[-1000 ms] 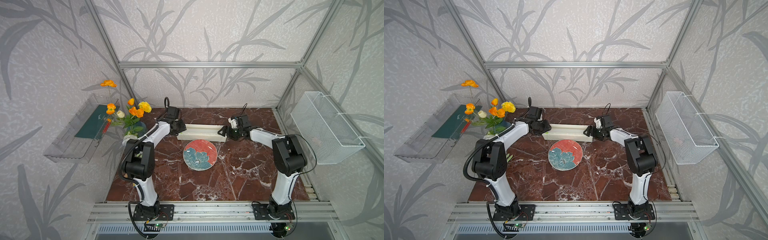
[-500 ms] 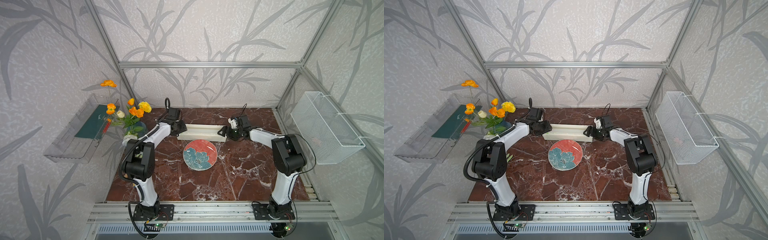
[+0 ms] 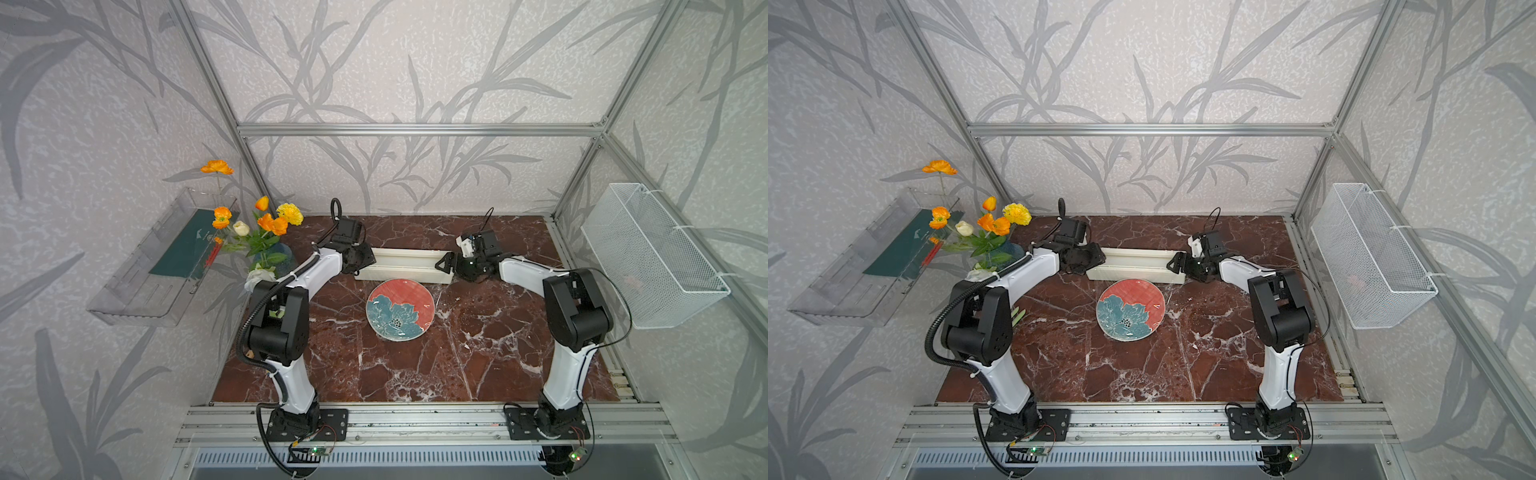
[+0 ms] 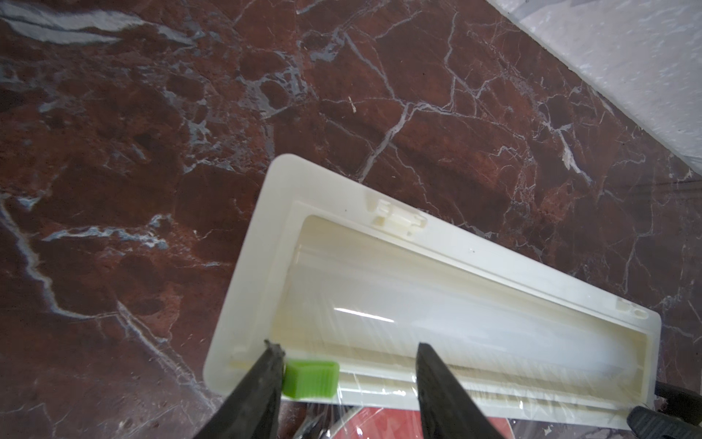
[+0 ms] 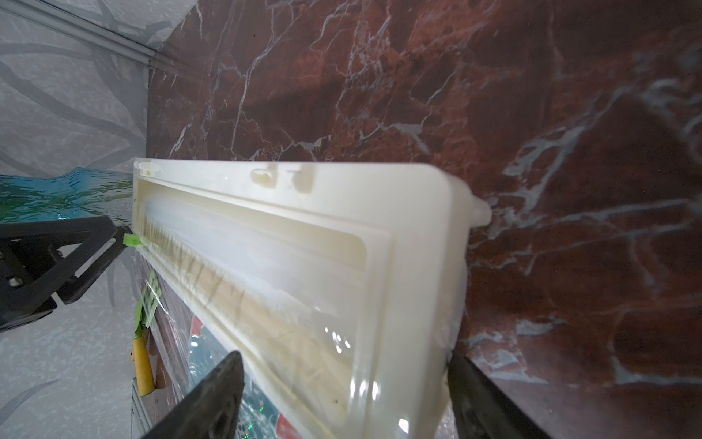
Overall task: Wrap the plate with plastic wrap
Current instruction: Tear off the plastic wrap from the plastic wrap cutting box.
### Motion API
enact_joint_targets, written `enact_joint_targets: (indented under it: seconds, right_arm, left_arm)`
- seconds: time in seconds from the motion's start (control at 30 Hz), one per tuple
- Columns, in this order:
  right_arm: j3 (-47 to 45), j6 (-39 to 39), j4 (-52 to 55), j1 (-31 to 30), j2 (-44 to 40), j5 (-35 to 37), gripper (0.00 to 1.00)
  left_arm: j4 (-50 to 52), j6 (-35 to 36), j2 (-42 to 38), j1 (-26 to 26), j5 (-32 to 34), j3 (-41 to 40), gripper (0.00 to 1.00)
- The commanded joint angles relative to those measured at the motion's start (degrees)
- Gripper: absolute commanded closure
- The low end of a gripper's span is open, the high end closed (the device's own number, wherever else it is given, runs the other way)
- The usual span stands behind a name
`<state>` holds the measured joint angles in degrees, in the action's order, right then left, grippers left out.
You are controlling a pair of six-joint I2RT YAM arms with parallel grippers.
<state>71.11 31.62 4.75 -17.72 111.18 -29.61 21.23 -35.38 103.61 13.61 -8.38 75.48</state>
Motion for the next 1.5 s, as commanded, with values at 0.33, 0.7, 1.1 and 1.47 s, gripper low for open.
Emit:
enact_joint_targets:
  seconds: [0.33, 0.7, 1.1, 1.47]
  right_arm:
    - [1.4, 1.1, -2.6, -2.6, 2.4, -2.3, 0.18]
    - [3.5, 1.3, -2.5, -3.3, 3.2, -3.2, 0.18]
    - [5.6, 0.5, -0.8, -4.2, 3.5, -2.4, 0.18]
    - [6.6, -3.6, 4.9, -3.2, 1.9, 1.1, 0.18]
  left_arm:
    - [-2.8, -7.4, 2.3, 8.6, -5.2, -1.0, 0.46]
    - [-5.1, -10.7, 6.5, 15.1, -4.9, 2.6, 0.46]
    - [-6.1, -14.0, 12.2, 21.0, -5.1, 10.2, 0.46]
    - [-0.9, -11.1, 13.3, 21.6, -5.5, 18.3, 0.46]
